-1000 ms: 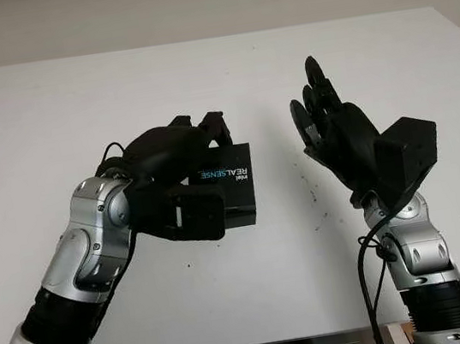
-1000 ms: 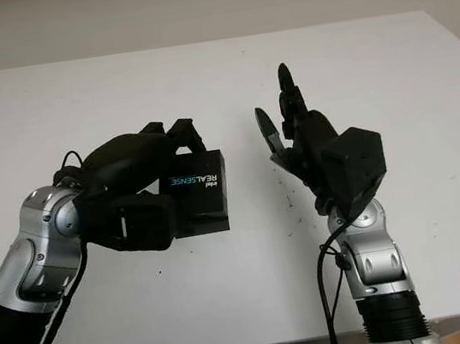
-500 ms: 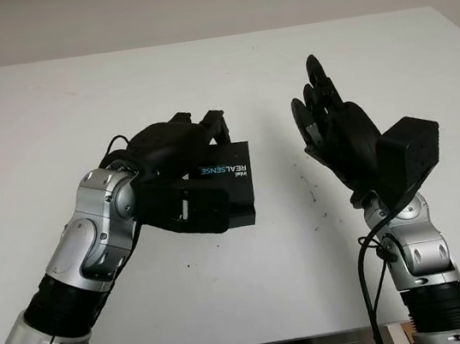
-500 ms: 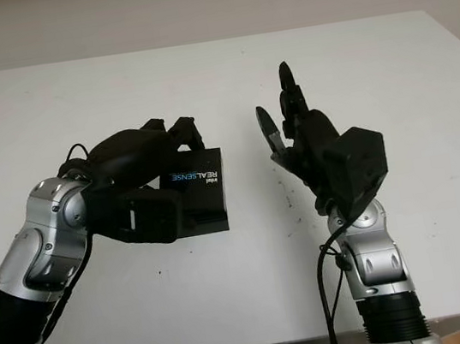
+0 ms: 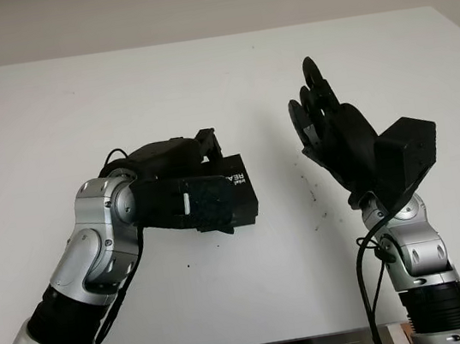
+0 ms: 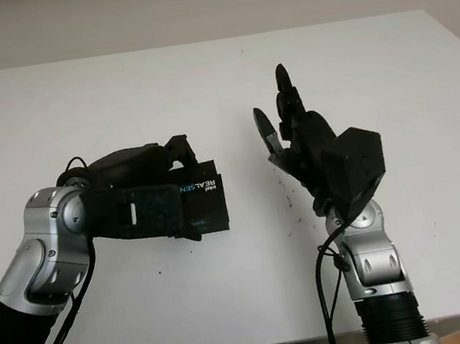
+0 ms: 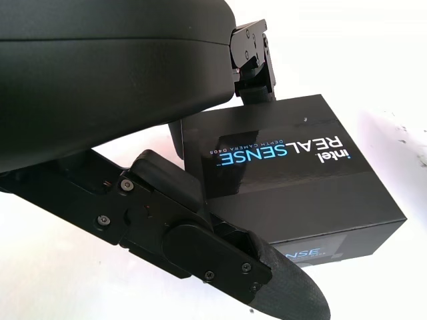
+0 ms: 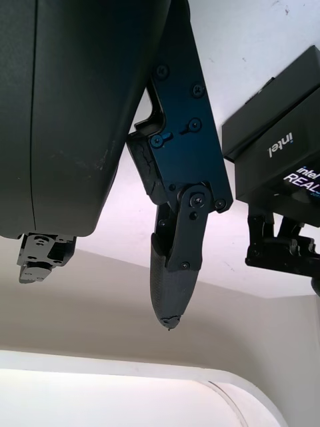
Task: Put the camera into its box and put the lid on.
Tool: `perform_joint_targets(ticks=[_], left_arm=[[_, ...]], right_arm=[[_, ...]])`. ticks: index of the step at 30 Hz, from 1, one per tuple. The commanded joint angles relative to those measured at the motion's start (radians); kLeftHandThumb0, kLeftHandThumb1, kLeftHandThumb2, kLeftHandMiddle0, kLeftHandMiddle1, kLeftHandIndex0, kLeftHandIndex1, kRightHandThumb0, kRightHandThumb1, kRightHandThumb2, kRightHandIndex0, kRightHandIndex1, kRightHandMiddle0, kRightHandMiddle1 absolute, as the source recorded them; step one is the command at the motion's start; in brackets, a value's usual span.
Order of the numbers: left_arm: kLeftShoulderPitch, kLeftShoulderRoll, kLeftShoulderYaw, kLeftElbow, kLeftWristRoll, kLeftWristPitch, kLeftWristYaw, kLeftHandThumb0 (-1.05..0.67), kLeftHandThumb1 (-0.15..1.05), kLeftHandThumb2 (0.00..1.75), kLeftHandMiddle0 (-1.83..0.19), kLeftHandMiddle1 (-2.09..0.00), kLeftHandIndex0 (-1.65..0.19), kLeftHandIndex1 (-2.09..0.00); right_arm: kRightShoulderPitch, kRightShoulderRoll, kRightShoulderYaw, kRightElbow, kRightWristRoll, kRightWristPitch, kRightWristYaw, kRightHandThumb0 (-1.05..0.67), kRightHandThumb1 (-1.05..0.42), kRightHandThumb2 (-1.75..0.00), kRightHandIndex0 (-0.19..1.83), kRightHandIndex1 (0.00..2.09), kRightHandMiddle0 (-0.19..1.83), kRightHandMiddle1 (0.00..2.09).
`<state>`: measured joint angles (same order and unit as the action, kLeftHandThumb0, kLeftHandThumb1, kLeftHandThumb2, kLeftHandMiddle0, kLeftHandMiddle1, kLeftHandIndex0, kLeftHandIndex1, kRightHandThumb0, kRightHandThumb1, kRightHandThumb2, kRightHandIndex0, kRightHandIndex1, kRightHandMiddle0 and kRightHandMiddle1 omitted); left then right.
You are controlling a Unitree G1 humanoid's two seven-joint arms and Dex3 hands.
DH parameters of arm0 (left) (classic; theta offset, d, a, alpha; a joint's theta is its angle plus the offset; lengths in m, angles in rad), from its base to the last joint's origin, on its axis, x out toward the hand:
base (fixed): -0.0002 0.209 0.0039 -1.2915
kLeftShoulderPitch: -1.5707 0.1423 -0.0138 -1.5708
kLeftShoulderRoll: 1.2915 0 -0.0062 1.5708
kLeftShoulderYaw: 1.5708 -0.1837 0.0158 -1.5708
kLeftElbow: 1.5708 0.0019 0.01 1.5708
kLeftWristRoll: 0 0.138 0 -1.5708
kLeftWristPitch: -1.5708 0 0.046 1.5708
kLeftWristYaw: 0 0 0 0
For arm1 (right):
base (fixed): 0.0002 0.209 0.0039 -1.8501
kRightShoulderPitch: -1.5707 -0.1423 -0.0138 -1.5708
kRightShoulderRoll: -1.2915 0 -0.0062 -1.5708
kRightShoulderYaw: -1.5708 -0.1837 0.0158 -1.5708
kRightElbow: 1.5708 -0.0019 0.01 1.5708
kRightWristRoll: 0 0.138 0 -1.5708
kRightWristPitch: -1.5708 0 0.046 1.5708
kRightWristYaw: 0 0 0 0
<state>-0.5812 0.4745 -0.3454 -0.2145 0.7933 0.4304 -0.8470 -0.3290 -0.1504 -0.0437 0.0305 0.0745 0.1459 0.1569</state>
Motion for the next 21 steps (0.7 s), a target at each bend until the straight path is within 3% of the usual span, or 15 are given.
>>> perform_joint_targets(ticks=[1,10,12,21], left_arm=[[-0.001,0.008,-0.001,-0.034,-0.008,0.019,-0.025,-0.26,1.05,0.08,-0.33,-2.09,-0.08,-1.99],[0.013,0.012,-0.009,-0.06,-0.022,0.046,-0.043,-0.28,1.05,0.12,-0.28,-2.09,-0.05,-1.97],[0.016,0.012,-0.009,-0.043,-0.029,0.025,-0.024,-0.26,1.05,0.13,-0.27,-2.09,0.0,-2.06],[0.044,0.059,-0.066,0.099,0.05,-0.274,0.265,-0.19,1.05,0.08,-0.59,-2.09,0.0,-1.98]], right_arm=[[-0.018,0.005,0.004,0.004,-0.003,-0.008,-0.003,-0.79,-1.05,-0.52,-0.19,0.0,-0.19,0.0],[-0.012,0.009,0.001,-0.005,0.007,0.001,-0.001,-0.78,-1.05,-0.51,-0.19,0.0,-0.19,0.0],[-0.011,0.008,0.002,-0.004,0.009,-0.003,0.002,-0.78,-1.05,-0.51,-0.19,0.0,-0.19,0.0],[0.003,0.01,-0.003,-0.019,0.009,0.004,-0.012,-0.78,-1.05,-0.51,-0.19,0.0,-0.19,0.0]])
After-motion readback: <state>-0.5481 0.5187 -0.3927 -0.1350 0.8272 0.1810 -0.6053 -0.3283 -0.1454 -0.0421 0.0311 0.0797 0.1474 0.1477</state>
